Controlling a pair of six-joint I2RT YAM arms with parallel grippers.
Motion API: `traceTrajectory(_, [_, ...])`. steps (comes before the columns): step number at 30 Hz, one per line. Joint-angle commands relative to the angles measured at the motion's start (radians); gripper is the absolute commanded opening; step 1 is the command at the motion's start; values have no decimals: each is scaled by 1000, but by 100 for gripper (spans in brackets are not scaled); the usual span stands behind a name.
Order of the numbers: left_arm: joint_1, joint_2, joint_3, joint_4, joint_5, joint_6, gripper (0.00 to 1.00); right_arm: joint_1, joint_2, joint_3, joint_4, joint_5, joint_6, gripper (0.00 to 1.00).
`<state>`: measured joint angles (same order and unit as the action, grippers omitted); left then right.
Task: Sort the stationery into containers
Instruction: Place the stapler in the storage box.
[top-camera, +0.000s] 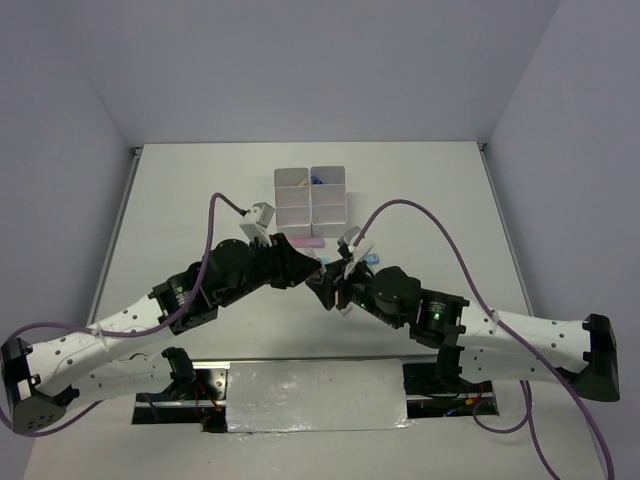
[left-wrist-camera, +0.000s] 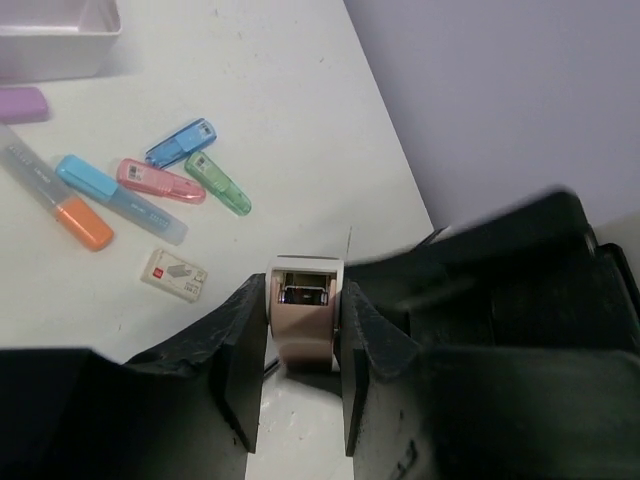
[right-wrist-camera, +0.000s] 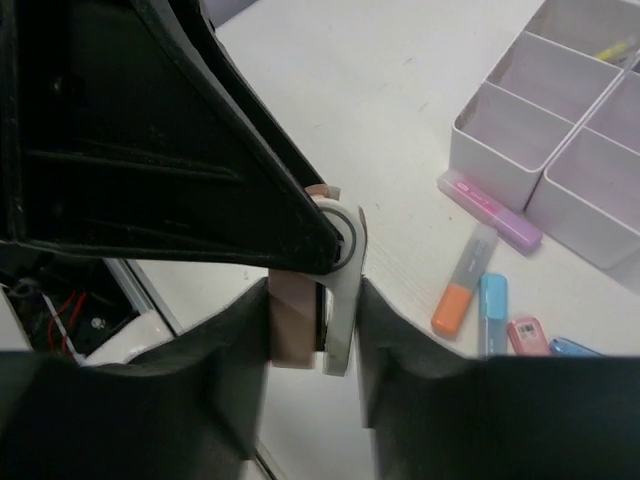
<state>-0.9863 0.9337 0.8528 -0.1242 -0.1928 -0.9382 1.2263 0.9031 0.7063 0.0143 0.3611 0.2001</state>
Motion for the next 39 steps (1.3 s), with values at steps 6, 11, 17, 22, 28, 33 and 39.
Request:
traceTrajectory(6, [4,-38,46,115,-58,477,0,-42,-139,-115,118,73,-5,100])
traceTrajectory(11, [127,-36,-115,439,-36,856,0,-97,-400,-188,26,88,25,100])
traceTrajectory(17, [443,153,-57,603,488,1096,0,-97,-475,-142,-132,78,48,100])
traceTrajectory(22, [632,483,273,425,977,1257,0,-96,-475,-126,-175,32,42,100])
traceTrajectory(28, [655,692,462,357,1047,1365,0,-96,-500,-102,-224,29,24,100])
traceTrajectory(33, [663,764,489,376,1112,1383,0,-96,-481,-61,-267,65,21,100])
traceTrajectory(39, [676,801,399,486,1106,1392,1,-96,-452,-62,-238,27,-1,100])
